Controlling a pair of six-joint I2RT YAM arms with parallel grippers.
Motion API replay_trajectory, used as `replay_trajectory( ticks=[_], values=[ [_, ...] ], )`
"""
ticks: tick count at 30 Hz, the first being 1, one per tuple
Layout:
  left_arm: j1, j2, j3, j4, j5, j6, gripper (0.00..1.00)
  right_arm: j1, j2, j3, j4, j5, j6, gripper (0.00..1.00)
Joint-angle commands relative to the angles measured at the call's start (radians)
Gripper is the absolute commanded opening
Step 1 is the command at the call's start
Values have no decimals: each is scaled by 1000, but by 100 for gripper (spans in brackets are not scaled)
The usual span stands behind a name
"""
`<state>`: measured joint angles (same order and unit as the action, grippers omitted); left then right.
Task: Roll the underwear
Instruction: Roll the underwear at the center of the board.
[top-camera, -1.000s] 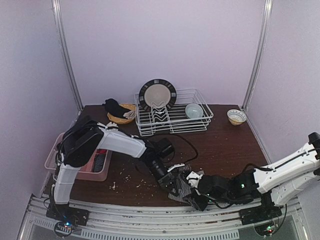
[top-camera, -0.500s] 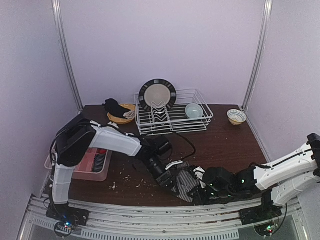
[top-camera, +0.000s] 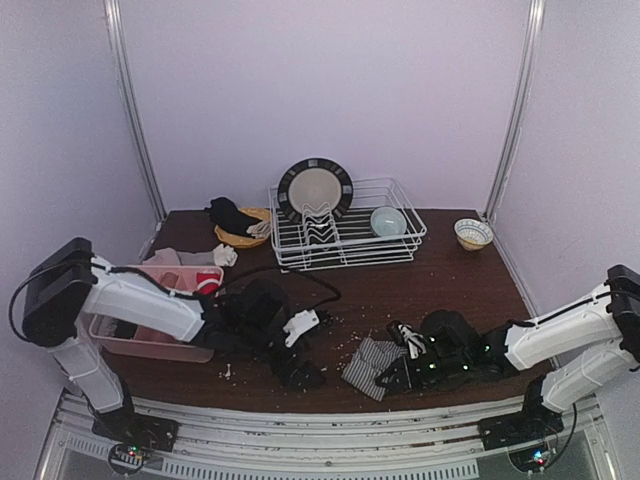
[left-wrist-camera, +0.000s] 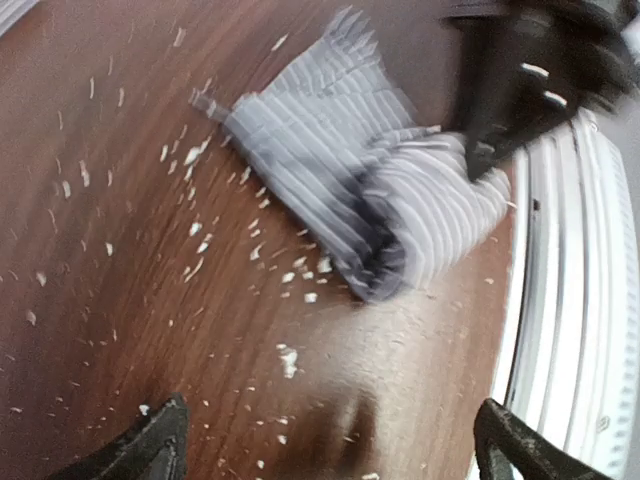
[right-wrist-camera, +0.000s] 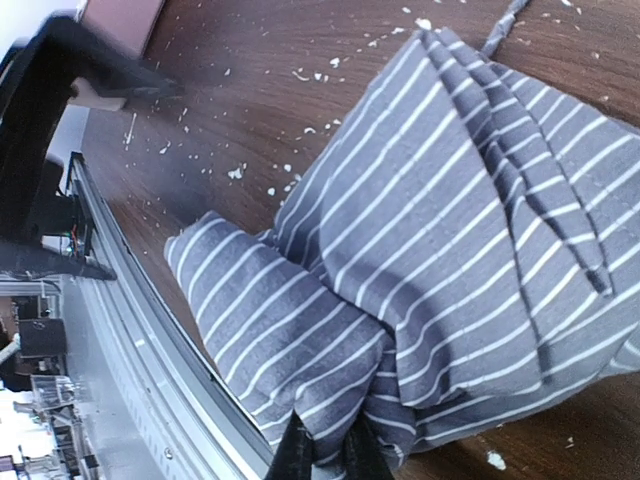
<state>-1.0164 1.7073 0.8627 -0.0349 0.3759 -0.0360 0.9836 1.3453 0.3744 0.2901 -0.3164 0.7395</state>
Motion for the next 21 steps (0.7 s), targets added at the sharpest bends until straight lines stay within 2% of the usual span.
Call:
replay_trajectory(
  ticks=[1,4,6,8,15,21],
  values=[
    [-130,-129,-224,559,-181,358,98,-68,49,-39,-82,-109,45,0],
    [-151,-101,-209,557,-115,560,98,-109,75,-48,-72,-162,61,0],
    [-157,-71,-192,580,-102,643,97,-128,97,-49,-71,-189,62,0],
    [-157,-39,-150,554,-84,706,92,-141,119,-49,-72,-209,62,0],
    [-162,92,-29,460,-39,859,68,-165,147,-60,-41,-261,71,0],
    [-162,159,27,381,-45,934,67,-179,128,-59,-65,-273,62,0]
  ],
)
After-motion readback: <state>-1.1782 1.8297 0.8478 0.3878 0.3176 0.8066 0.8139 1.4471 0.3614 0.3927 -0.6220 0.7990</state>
